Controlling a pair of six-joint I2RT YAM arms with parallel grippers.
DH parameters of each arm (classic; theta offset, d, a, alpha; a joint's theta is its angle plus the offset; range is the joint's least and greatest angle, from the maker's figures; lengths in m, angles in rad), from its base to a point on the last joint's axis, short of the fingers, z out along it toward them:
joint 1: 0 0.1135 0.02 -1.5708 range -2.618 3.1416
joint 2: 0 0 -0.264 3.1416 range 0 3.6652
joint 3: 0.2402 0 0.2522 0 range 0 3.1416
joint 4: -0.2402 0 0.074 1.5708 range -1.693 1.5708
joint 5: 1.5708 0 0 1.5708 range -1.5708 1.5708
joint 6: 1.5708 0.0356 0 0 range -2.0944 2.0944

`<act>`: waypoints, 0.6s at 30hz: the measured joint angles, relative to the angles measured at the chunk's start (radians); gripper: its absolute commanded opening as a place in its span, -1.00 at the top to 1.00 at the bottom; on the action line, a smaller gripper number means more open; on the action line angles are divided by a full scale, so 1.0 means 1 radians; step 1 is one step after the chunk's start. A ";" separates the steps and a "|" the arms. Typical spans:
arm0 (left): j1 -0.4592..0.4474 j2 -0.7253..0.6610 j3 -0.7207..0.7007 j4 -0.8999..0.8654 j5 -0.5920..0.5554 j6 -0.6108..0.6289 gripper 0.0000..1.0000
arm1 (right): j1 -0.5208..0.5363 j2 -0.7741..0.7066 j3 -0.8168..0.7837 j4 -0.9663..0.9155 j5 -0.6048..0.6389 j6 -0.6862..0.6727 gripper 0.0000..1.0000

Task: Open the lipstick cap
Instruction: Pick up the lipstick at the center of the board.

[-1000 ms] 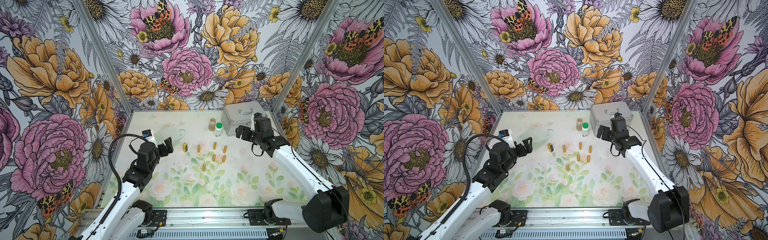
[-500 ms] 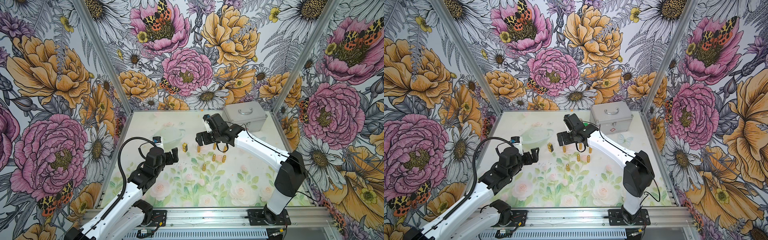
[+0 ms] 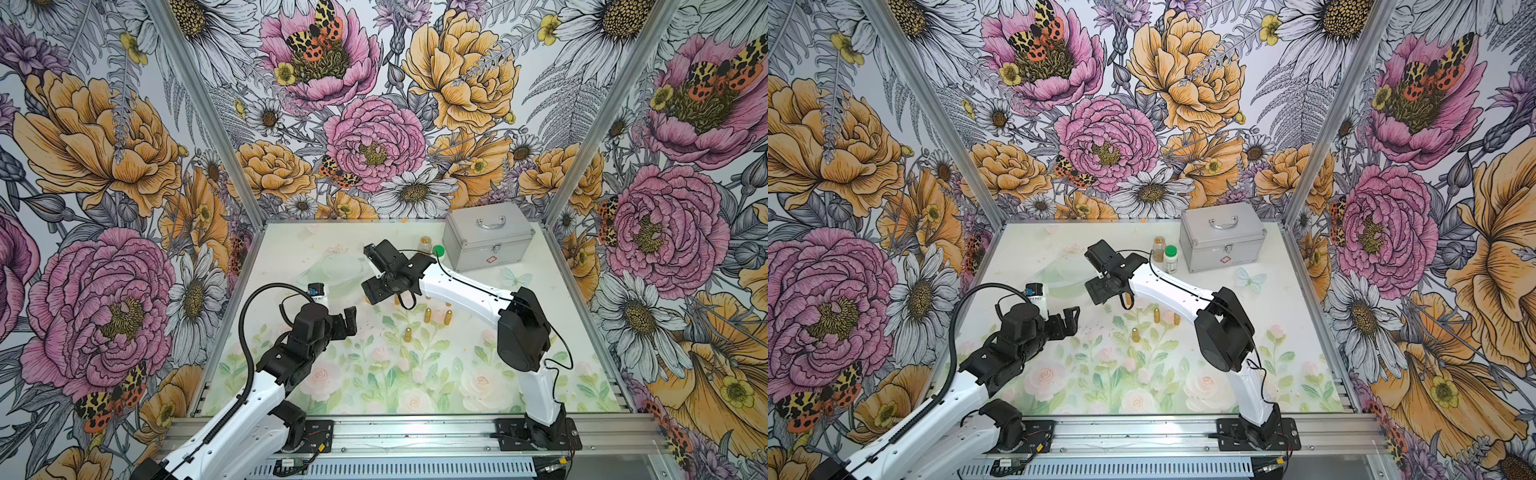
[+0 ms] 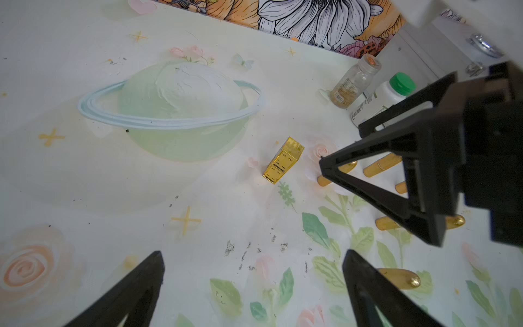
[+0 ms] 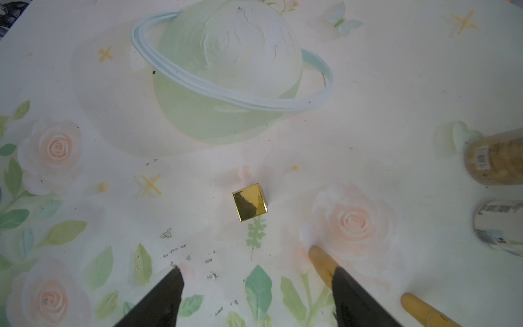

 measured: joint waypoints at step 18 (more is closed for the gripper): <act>0.000 -0.007 -0.027 0.021 -0.003 -0.031 -0.97 | 0.011 0.211 0.205 -0.026 0.027 -0.051 -0.06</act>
